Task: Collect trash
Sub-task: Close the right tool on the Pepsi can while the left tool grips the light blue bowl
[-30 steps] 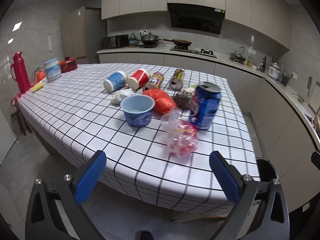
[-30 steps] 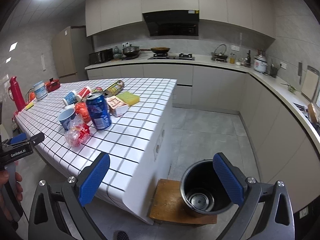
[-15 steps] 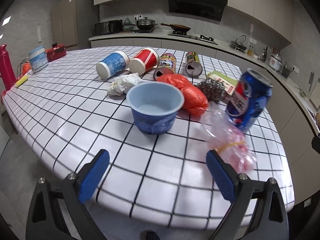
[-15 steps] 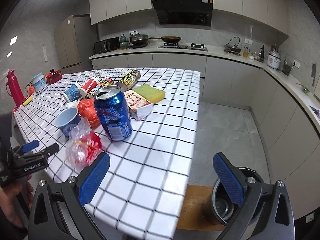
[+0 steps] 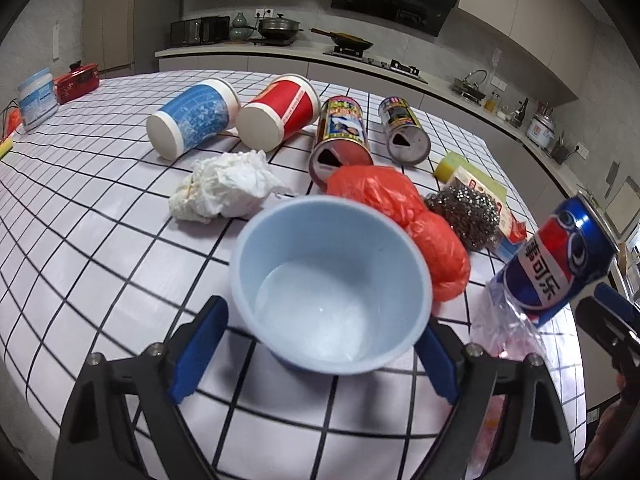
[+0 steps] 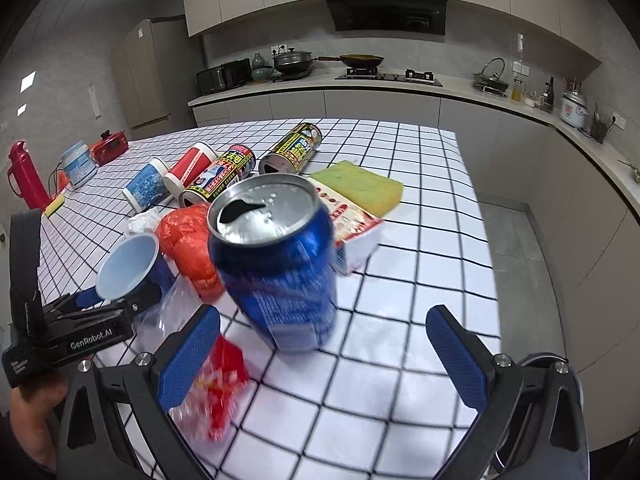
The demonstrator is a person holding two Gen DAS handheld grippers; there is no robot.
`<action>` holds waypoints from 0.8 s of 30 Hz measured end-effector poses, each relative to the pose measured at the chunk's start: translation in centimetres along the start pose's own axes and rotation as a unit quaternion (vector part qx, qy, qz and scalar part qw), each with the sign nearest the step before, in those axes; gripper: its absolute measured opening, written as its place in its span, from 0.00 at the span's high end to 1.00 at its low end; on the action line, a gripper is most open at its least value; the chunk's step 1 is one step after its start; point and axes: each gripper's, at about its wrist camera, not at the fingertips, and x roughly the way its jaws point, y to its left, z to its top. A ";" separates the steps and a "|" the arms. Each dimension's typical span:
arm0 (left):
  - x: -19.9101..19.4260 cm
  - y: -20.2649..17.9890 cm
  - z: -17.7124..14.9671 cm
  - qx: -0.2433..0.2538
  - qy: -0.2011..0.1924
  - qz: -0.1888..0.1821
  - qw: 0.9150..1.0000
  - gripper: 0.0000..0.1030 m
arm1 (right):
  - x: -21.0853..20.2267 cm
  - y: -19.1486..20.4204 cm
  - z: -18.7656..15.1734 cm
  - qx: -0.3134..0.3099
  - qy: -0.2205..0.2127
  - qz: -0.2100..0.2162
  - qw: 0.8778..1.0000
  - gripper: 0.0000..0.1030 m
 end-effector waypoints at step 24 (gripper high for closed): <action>-2.6 -0.8 0.9 0.015 -0.031 -0.025 0.999 0.24 | -0.6 -1.1 1.1 0.018 -0.027 0.006 0.999 0.36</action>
